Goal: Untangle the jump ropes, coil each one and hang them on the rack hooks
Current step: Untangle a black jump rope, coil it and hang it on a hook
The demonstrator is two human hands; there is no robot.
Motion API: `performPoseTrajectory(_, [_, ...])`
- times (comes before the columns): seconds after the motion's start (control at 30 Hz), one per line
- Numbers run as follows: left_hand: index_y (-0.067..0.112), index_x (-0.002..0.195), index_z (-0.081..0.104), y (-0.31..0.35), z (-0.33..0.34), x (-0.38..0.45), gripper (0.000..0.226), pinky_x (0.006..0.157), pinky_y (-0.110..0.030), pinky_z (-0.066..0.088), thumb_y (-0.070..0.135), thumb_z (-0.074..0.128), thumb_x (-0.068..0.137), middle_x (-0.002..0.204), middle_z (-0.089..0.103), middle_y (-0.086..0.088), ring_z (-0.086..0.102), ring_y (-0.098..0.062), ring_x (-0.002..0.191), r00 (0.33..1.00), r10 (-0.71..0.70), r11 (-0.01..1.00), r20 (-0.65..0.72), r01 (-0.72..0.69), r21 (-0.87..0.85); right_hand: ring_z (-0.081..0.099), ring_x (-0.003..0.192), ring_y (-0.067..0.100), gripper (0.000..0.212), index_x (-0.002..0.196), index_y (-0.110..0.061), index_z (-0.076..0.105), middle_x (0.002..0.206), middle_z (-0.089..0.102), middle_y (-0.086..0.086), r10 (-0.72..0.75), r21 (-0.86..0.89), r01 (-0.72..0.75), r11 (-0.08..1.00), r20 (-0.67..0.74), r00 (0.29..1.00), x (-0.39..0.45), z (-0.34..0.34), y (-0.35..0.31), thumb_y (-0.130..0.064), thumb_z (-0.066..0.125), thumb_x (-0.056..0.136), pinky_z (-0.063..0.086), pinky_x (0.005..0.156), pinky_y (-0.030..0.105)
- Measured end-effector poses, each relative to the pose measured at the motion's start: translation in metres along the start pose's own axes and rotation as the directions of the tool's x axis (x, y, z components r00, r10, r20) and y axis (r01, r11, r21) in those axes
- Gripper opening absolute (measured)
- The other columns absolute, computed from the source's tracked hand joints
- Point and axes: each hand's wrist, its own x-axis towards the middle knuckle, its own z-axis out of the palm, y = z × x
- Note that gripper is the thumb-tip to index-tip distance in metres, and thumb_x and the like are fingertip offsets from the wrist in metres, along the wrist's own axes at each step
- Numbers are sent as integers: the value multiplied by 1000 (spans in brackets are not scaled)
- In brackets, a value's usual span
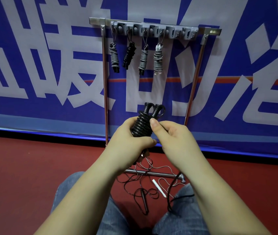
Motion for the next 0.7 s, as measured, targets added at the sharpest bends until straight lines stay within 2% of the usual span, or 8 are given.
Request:
performPoseTrajectory(0.17, [18, 114, 55, -8, 3, 0, 40, 37, -16, 33, 2, 65, 78, 61, 54, -1, 44, -5, 34, 1000, -27, 1000, 3, 27, -3, 33, 38, 4, 45, 71, -8, 57, 37, 37, -13, 79, 53, -80, 995, 19, 997, 0, 8, 14, -46, 46, 92, 25, 46, 20])
performPoseTrajectory(0.27, [17, 111, 56, -18, 6, 0, 38, 36, -16, 32, 3, 66, 78, 58, 55, 2, 44, -5, 34, 998, -64, 998, 6, 64, -6, 36, 35, 2, 39, 67, -15, 56, 36, 40, -16, 131, 132, -138, 982, 64, 989, -2, 13, 21, -41, 47, 93, 23, 48, 20])
performPoseTrajectory(0.4, [16, 108, 57, -27, 9, 0, 35, 38, -19, 33, 3, 66, 77, 58, 55, 0, 44, -8, 38, 995, -101, 995, 1, 101, 12, 35, 35, 2, 41, 61, -17, 52, 35, 39, -15, 171, 130, -179, 975, 65, 983, -6, 16, 26, -41, 48, 93, 24, 48, 20])
performPoseTrajectory(0.47, [17, 107, 57, -26, 10, 4, 34, 40, -18, 35, 2, 66, 77, 61, 56, 2, 47, -8, 40, 998, -56, 997, -31, 57, 57, 33, 37, 5, 46, 57, -11, 53, 35, 36, -12, 147, 63, -147, 987, -5, 989, -2, 11, 24, -44, 51, 90, 23, 44, 18])
performPoseTrajectory(0.53, [20, 105, 56, -24, 11, 11, 34, 47, -21, 39, 4, 64, 76, 67, 58, 6, 52, -9, 50, 993, 44, 982, -112, -23, 186, 33, 39, 7, 48, 62, -6, 59, 35, 35, -8, 86, -62, -90, 994, -70, 994, 2, 6, 20, -45, 54, 88, 25, 42, 20])
performPoseTrajectory(0.6, [22, 99, 55, -23, 9, 18, 29, 54, -25, 39, 6, 62, 76, 72, 56, 6, 51, -12, 59, 974, 124, 940, -187, -56, 336, 36, 43, 8, 41, 67, -8, 63, 41, 39, -4, 16, -183, -26, 983, -60, 998, 3, 2, 15, -42, 54, 90, 29, 45, 22])
performPoseTrajectory(0.7, [22, 94, 54, -20, 1, 25, 21, 53, -26, 33, 10, 60, 77, 71, 53, 6, 48, -11, 64, 964, 158, 862, -214, -29, 506, 35, 49, 11, 39, 71, -7, 60, 50, 39, -1, -71, -280, 72, 957, 14, 997, 0, -4, 6, -40, 52, 90, 26, 48, 25])
